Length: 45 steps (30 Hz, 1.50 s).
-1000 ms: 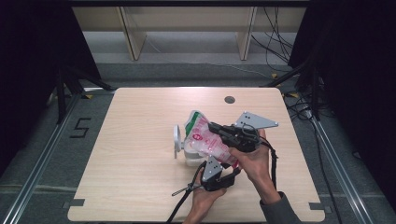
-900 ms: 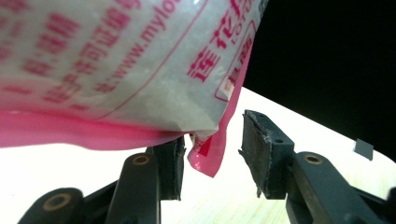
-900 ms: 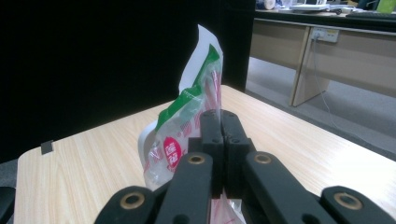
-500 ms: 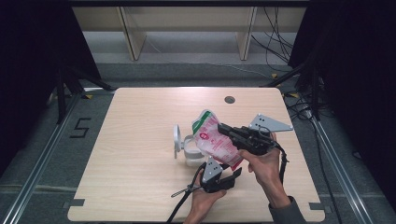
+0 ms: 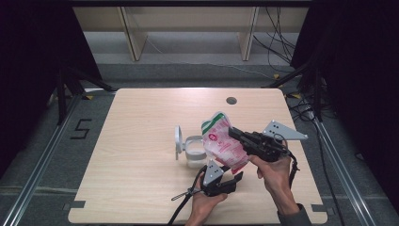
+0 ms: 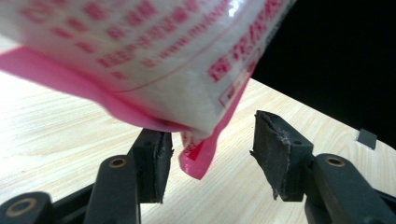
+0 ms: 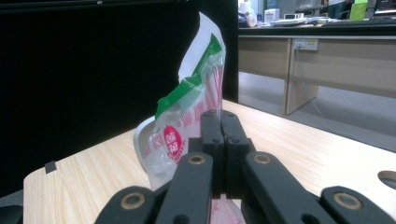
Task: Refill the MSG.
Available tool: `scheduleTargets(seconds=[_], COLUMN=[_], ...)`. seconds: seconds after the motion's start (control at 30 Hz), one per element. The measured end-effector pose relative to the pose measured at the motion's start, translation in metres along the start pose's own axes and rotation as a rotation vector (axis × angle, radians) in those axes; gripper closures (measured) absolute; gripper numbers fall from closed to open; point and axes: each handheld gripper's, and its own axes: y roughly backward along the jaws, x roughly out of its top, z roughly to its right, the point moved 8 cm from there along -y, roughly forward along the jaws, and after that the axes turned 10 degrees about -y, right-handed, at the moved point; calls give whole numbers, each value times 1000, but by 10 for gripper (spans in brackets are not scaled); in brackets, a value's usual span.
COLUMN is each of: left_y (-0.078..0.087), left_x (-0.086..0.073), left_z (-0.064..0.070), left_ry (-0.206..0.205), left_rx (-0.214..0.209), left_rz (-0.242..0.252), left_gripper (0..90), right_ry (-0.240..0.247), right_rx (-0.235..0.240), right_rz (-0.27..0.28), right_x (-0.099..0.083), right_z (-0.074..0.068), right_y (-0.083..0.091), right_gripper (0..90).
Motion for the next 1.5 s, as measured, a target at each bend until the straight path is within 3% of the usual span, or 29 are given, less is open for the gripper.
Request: scheduleTargets(seconds=[0.07,0.1,0.13,0.33,0.37,0.47,0.53,0.63,0.8,0.83,0.87,0.93,0.97,1.07,1.13,1.17,1.23,1.27,1.47,1.5], left_y=[2,4,3,7,9,15,17,23,32,34,36,37,40,45,49,51,54,56,67,68], left_x=[2,2,4,-1,-1,-1,-1,-1,3,5,5,5,4,4,4,5,5,5,9,9], left_z=[-1,-2,0,-1,0,0,2,4,6,6,3,1,-1,-4,-6,-6,-9,-10,-19,-20], left_ry=[1,3,26,42,40,25,32,12,3,1,1,6,-3,0,-7,-4,-6,-3,-15,-11], left_rx=[6,20,10,-16,-25,-20,-26,-26,-34,-38,-33,-34,-26,-29,-25,-20,-19,-9,11,16], left_rz=[12,1,20,-2,-4,-5,-1,-6,3,2,-4,5,-10,-6,-5,-3,2,3,13,8], left_gripper=[450,447,439,411,401,390,392,383,388,388,388,388,388,388,388,389,391,390,390,390], right_ry=[-30,-3,-16,-23,-42,-27,-58,-44,-69,-58,-90,-59,-86,-89,-58,-111,-61,-95,-101,-120], right_rx=[-6,-12,-4,-19,-21,-27,-40,-52,-66,-71,-80,-79,-83,-97,-108,-106,-115,-110,-141,-151], right_rz=[3,5,-9,-11,-10,7,-12,-13,-13,-23,-33,-35,-39,-20,-11,-17,3,10,5,4], right_x=[-2,-3,-5,-14,-16,-17,-20,-23,-29,-30,-35,-38,-40,-40,-39,-41,-39,-40,-42,-42], right_z=[-1,2,2,9,8,13,13,18,25,27,28,34,34,38,42,40,46,45,54,55], right_y=[4,5,6,8,9,10,13,15,18,18,20,20,22,28,32,35,38,39,52,54], right_gripper=[900,900,900,900,900,900,900,900,900,900,900,900,900,900,900,900,900,900,900,900])
